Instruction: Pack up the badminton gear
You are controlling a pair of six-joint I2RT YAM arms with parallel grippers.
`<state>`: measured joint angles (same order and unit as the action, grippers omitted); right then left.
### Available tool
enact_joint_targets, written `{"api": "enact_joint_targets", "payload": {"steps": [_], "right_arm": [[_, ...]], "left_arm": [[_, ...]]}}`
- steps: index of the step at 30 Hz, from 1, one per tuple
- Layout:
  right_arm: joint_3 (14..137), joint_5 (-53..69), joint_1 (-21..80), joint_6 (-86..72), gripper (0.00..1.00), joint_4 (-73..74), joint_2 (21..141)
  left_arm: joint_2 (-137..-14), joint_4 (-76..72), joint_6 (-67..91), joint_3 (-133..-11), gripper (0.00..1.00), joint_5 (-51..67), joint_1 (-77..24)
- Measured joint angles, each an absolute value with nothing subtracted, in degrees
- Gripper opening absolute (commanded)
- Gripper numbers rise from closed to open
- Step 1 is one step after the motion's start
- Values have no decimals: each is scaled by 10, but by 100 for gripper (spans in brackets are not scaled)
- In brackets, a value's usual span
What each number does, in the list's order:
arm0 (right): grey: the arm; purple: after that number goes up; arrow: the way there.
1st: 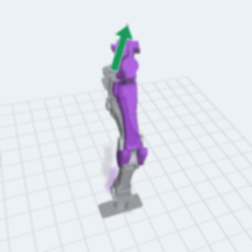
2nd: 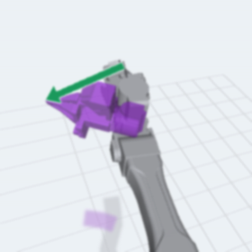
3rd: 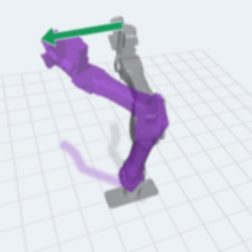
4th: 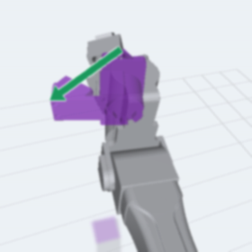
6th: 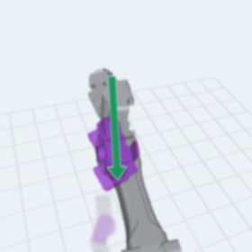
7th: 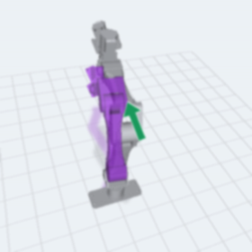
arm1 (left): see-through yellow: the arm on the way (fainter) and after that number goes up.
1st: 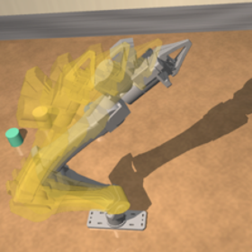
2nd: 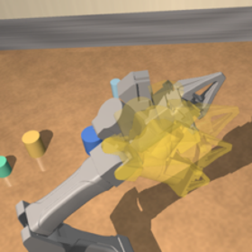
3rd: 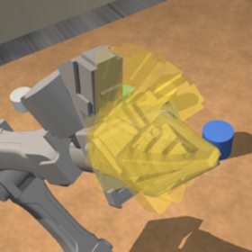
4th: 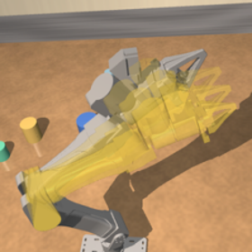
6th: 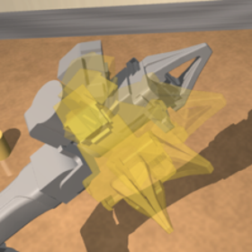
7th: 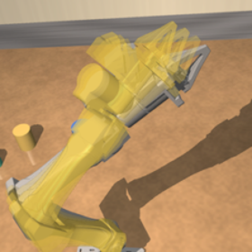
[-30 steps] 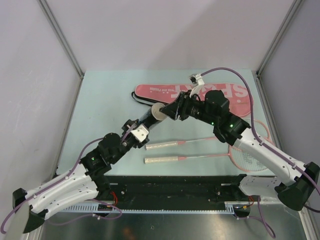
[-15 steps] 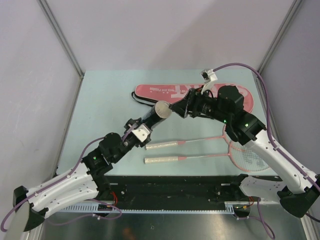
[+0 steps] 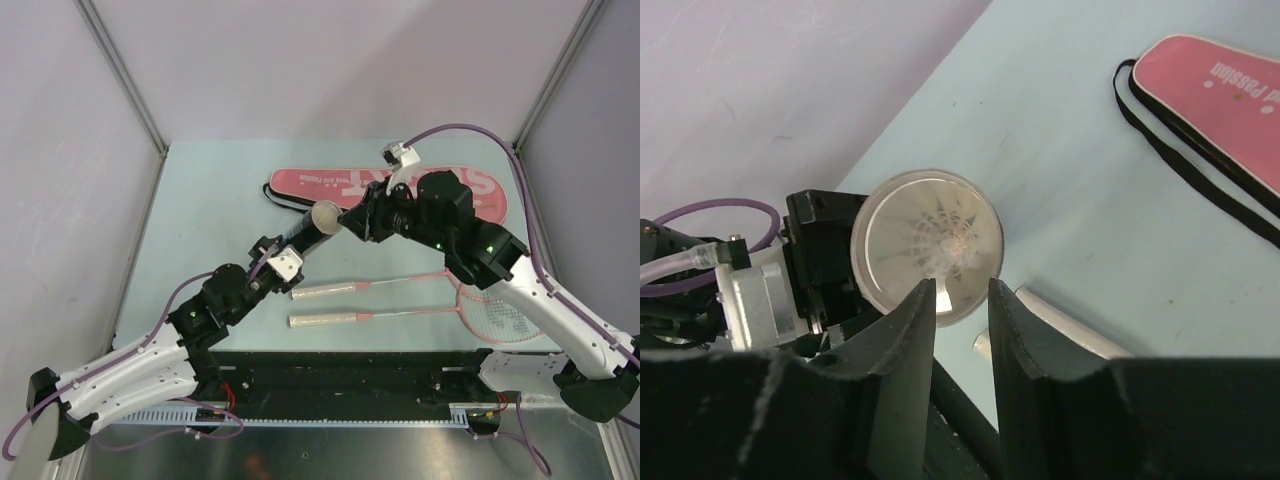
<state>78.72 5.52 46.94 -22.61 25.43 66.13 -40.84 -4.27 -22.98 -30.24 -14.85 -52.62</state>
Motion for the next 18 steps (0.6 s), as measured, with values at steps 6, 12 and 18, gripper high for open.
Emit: {"api": "enact_joint_targets", "payload": {"steps": [6, 12, 18], "right_arm": [[827, 33, 480, -210, 38, 282, 669], [840, 17, 487, -204, 43, 303, 680], [841, 17, 479, -203, 45, 329, 688]], "left_arm": [[-407, -43, -230, -302, 0, -149, -526], [-405, -43, -230, -302, 0, -149, -526], [-402, -43, -230, -302, 1, -149, -526]]}}
